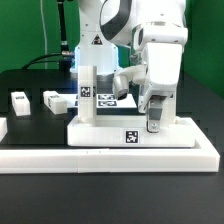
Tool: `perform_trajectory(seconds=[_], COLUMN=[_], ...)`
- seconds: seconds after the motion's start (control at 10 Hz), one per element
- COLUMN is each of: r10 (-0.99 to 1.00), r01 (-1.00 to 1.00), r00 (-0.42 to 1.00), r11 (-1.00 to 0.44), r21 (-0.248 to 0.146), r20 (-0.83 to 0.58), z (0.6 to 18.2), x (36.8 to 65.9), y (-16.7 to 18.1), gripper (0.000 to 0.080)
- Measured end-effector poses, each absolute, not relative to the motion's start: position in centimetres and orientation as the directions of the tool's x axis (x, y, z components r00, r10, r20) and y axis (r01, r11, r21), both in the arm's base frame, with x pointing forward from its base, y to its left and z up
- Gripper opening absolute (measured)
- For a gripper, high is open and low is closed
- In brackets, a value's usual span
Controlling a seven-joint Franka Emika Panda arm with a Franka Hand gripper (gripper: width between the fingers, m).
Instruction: Assemble desk
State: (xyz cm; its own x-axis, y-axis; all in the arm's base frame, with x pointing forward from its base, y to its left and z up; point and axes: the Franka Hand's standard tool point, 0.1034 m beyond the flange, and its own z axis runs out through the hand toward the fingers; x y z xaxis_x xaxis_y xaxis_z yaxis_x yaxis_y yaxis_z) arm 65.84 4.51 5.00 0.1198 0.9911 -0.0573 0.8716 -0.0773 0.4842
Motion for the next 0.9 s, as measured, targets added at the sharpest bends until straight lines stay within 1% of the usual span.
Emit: perform_trajectory(seconds=[0.1,0.3,0.4,0.6,0.8,0.9], r10=[0.991,0.992,0.992,0.992,0.992,0.992], r01=[0.876,0.877,0.877,0.871,0.871,0.871], r00=[0.121,0.114,0.114,0.106,0.105,0.106], r11=[-0.079,-0.072,-0.072,-0.060,-0.059,-0.059], r21=[0.476,0.475,0.476,0.487,0.488,0.487], r20=[-0.058,-0.060,-0.061,-0.068,-0.069,-0.069], z=[4.7,4.4,4.3,3.8,3.7,3.6], x=[65.3,65.4,65.5,66.7,66.8,66.8], y=[4.5,4.8,4.7,4.7,4.7,4.7], gripper=[0.0074,0.0074,0.0076,0.0078,0.0078,0.0171])
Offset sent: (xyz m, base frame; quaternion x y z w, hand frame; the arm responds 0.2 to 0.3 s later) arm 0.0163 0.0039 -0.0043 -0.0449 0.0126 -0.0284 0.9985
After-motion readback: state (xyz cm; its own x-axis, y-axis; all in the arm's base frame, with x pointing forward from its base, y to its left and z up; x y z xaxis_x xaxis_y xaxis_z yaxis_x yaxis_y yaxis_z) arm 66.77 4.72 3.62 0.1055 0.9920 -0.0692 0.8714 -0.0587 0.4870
